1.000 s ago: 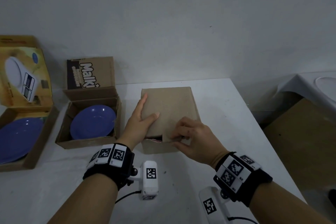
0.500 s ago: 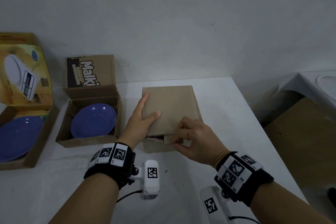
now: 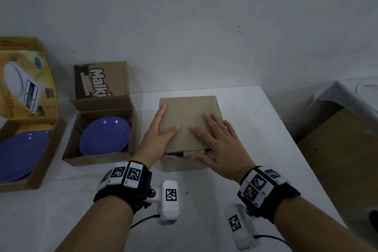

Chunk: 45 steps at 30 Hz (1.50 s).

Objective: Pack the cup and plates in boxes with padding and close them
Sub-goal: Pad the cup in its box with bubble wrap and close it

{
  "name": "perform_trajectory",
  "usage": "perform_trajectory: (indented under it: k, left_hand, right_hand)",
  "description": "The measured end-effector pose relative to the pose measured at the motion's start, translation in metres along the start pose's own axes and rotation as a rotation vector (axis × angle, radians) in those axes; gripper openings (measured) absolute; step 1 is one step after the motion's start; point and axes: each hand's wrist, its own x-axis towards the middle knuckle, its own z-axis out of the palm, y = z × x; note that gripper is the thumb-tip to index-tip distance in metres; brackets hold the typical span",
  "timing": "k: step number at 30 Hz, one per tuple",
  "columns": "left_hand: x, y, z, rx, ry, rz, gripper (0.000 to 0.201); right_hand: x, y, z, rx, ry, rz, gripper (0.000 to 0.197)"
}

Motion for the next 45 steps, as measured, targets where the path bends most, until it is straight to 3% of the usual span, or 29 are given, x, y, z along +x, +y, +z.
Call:
perform_trajectory:
  k: [7, 12, 17, 22, 29, 33, 40, 42, 45]
  left_hand:
    - [-0.001, 0.001, 0.000, -0.016, -0.009, 0.001, 0.068]
    - [-0.001, 0.002, 0.000, -0.053, -0.013, -0.013, 0.066]
    - [0.000, 0.001, -0.001, -0.027, -0.017, -0.004, 0.066]
    - [0.001, 0.002, -0.001, -0.010, -0.012, 0.004, 0.067]
    - [0.004, -0.003, -0.002, -0.030, -0.014, 0.017, 0.066]
    - [0.007, -0.001, -0.001, -0.013, -0.020, 0.019, 0.067]
    - [0.018, 0.001, -0.004, -0.034, 0.015, -0.069, 0.090]
    - [0.022, 0.000, -0.004, 0.011, 0.035, -0.058, 0.088]
    - [0.029, 0.006, -0.003, 0.117, 0.116, -0.023, 0.067]
  right_hand:
    - [0.003, -0.006, 0.004, -0.033, 0.055, 0.012, 0.069]
    - [0.006, -0.022, 0.005, -0.121, 0.035, 0.056, 0.098]
    - [0.016, -0.034, 0.011, -0.124, 0.111, 0.144, 0.080]
    - [0.017, -0.032, 0.010, -0.120, 0.125, 0.128, 0.066]
    - [0.010, 0.012, -0.002, 0.037, 0.071, -0.034, 0.069]
    - [0.012, 0.013, 0.011, 0.050, 0.078, -0.088, 0.064]
    - [0.016, 0.021, 0.004, 0.061, 0.035, -0.131, 0.072]
    - [0.020, 0.024, 0.006, 0.048, 0.039, -0.135, 0.070]
    - [0.034, 0.025, 0.009, 0.042, 0.067, -0.097, 0.065]
